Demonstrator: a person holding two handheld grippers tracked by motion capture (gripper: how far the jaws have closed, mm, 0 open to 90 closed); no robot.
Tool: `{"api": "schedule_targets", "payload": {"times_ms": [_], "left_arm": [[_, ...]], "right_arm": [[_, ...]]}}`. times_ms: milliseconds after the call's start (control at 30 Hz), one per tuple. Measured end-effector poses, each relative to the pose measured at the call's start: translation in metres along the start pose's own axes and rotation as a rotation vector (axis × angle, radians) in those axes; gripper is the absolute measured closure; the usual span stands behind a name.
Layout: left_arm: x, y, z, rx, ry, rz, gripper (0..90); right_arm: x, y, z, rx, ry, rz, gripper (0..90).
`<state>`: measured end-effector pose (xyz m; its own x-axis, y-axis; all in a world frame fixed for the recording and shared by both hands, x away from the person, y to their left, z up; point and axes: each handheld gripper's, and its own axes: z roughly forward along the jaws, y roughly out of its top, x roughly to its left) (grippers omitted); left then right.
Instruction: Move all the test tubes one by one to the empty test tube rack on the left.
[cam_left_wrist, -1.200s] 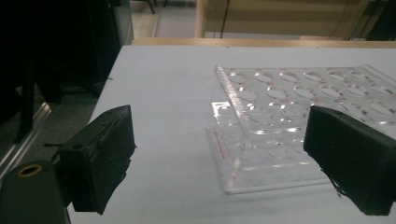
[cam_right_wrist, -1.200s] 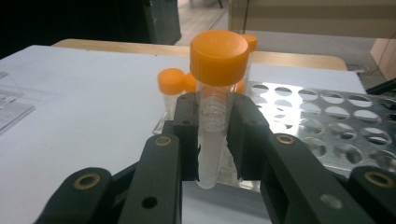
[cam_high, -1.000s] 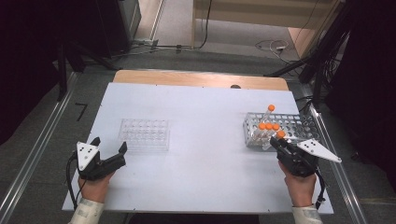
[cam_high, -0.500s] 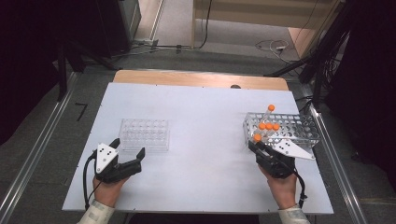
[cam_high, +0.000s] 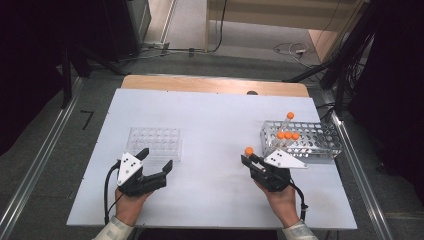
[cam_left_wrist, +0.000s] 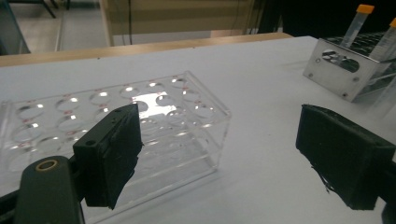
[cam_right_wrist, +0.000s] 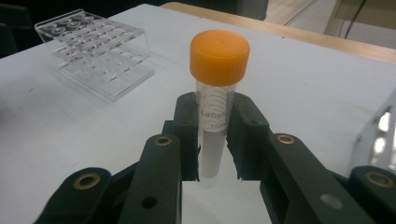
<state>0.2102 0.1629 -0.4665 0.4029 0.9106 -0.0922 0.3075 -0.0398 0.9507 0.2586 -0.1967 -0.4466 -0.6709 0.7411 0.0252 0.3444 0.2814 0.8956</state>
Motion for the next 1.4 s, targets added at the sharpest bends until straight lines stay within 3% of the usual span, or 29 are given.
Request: {"api": "schedule_targets", "payload": {"times_ms": [533, 833, 1100, 1400], "left_arm": [[-0.032, 0.017, 0.014, -0.022, -0.122, 0.006, 24.0], [-0.049, 0.024, 0.019, -0.021, -0.191, 0.029, 27.4], [-0.057, 0.027, 0.02, -0.032, -0.245, 0.042, 39.9], [-0.062, 0.025, 0.024, -0.016, -0.285, 0.066, 53.8]], "right_arm": [[0.036, 0.01, 0.03, 0.024, 0.103, -0.059, 72.0], [0.055, 0.014, 0.043, 0.034, 0.146, -0.089, 72.1], [0.075, 0.019, 0.053, 0.041, 0.184, -0.137, 72.0], [0.08, 0.019, 0.056, 0.047, 0.203, -0.147, 72.0]]}}
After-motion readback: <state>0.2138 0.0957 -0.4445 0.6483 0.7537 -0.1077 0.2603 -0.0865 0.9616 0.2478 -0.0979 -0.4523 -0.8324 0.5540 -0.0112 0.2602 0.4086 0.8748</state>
